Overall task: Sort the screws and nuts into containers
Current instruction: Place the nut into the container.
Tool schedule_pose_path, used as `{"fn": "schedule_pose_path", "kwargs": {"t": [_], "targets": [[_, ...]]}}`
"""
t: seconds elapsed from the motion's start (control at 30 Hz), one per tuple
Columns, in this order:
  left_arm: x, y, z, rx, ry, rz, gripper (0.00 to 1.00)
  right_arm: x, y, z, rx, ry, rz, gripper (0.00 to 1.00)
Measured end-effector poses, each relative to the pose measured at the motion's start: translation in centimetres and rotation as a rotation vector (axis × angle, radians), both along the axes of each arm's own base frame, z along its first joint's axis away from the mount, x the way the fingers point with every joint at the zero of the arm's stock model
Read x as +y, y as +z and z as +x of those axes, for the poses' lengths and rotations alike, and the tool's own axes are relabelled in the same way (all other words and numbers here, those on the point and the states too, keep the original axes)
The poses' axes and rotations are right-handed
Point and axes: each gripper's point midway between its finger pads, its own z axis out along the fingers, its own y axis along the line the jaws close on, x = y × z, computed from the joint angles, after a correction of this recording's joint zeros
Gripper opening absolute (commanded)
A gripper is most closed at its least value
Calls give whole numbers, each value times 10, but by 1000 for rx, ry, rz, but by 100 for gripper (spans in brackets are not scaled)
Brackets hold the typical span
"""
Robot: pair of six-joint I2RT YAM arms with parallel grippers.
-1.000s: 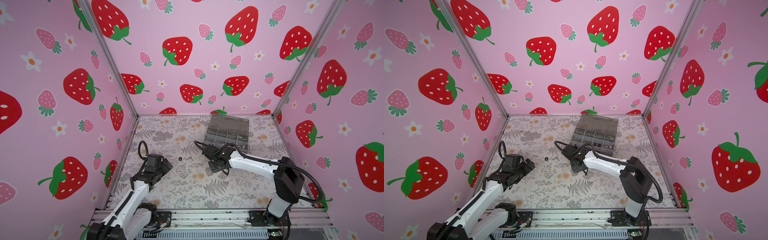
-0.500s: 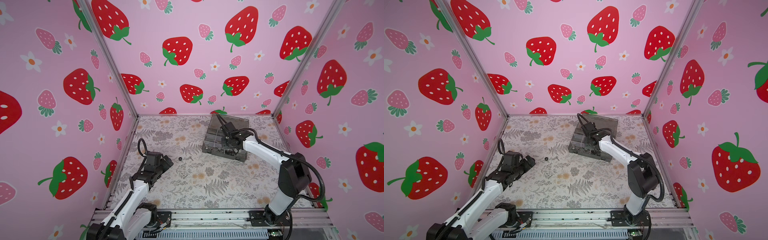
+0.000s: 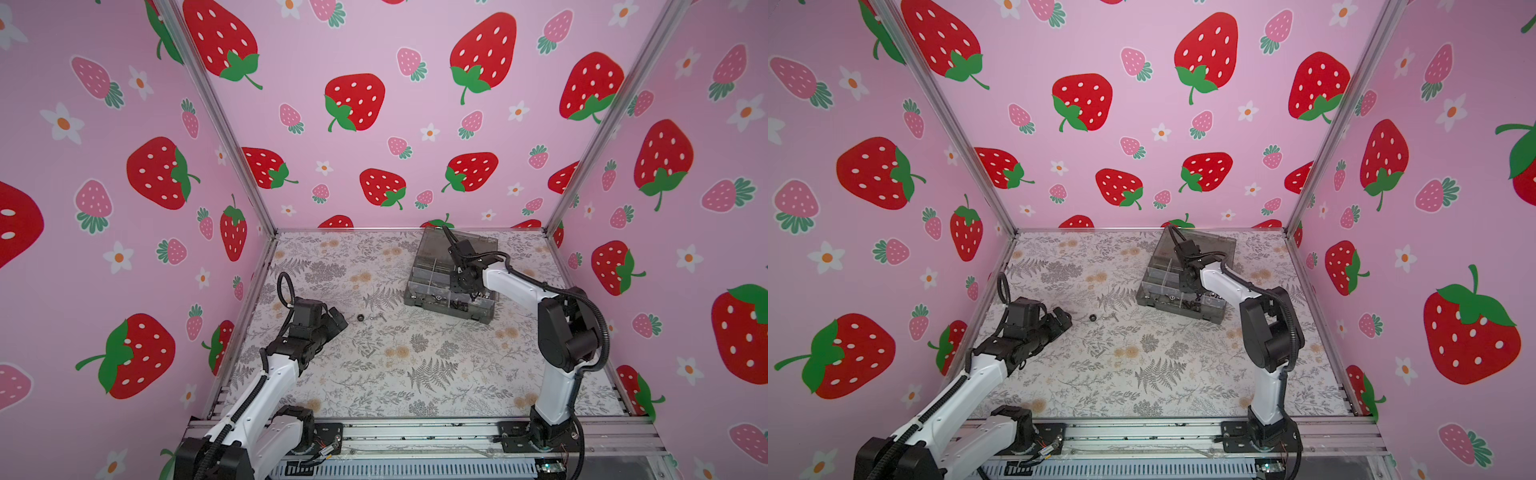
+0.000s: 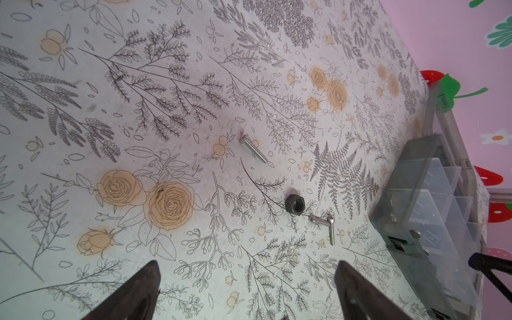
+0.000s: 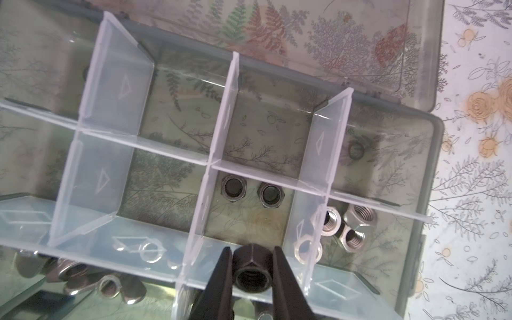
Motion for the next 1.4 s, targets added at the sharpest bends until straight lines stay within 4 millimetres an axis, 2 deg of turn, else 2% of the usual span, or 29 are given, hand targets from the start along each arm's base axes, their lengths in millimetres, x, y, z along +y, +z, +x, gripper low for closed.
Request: {"fn": "schedule_pose_path", "kwargs": {"t": [0.17,0.33,0.4,0.7,0.83,0.93,1.0,1.1,1.27,1.4], "targets": [[0,-2,1,8,-6,4,99,-2,-13,8,18,3,-10,8],[0,-2,1,7,-5,2,99,0,-18,13,21,14,-12,33],[0,-2,1,7,-6,2,99,2,-16,14,18,25,-8,39],[0,1,1,-2,-6,1,99,7,-10,17,1,37,8,42],[0,4,1,-14,-4,-1,99,17,11,14,-38,58,33,42],[0,6,1,-23,-1,-4,99,39,39,7,-101,107,81,42],[1,7,1,-27,5,-7,99,64,56,-3,-136,163,119,42],[4,7,1,-24,24,-15,99,108,68,-21,-163,257,169,42],[17,4,1,-7,77,-22,99,181,67,-51,-158,415,229,42],[34,-6,-4,27,141,-43,99,238,47,-71,-131,533,253,43]]}}
